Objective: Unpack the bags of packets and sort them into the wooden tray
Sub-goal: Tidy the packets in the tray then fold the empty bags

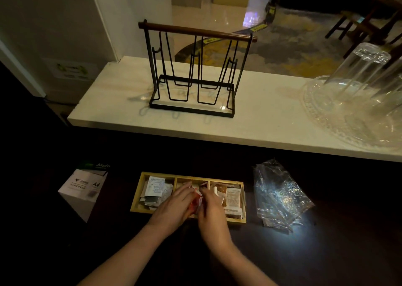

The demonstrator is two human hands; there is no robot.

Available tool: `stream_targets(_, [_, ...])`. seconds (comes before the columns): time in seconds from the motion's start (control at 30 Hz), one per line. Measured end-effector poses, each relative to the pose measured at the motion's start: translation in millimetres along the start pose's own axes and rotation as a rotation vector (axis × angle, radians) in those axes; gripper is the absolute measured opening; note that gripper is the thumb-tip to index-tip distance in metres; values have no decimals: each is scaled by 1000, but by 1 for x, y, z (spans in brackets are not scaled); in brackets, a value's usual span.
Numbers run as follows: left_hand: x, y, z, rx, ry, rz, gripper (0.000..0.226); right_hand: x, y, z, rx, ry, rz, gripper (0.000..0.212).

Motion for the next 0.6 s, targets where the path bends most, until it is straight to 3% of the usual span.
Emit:
stream_targets(0.17, [-4, 7, 2, 103, 70, 17, 59, -15, 13, -14, -42, 119, 69, 54])
stream_targets(0.33, [-5, 10, 3, 54, -105, -11, 73, -7, 20, -8, -47, 86, 156, 58])
stream_targets(0.47, [-1, 8, 1, 31, -83, 75, 65, 5, 9, -10, -115, 59, 63, 49])
stream_targets(0.6, [-4, -2, 16, 164, -93, -74, 60, 5, 6, -13, -174, 47, 9, 46])
Point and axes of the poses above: each hand's wrist, its own x-axis towards the middle knuckle, its own y-axis out of the palm, z = x × y, the point moved 2 cm from there along x, towards the middle knuckle, and after that the axes turned 10 degrees about -z, right-handed, at the moved point
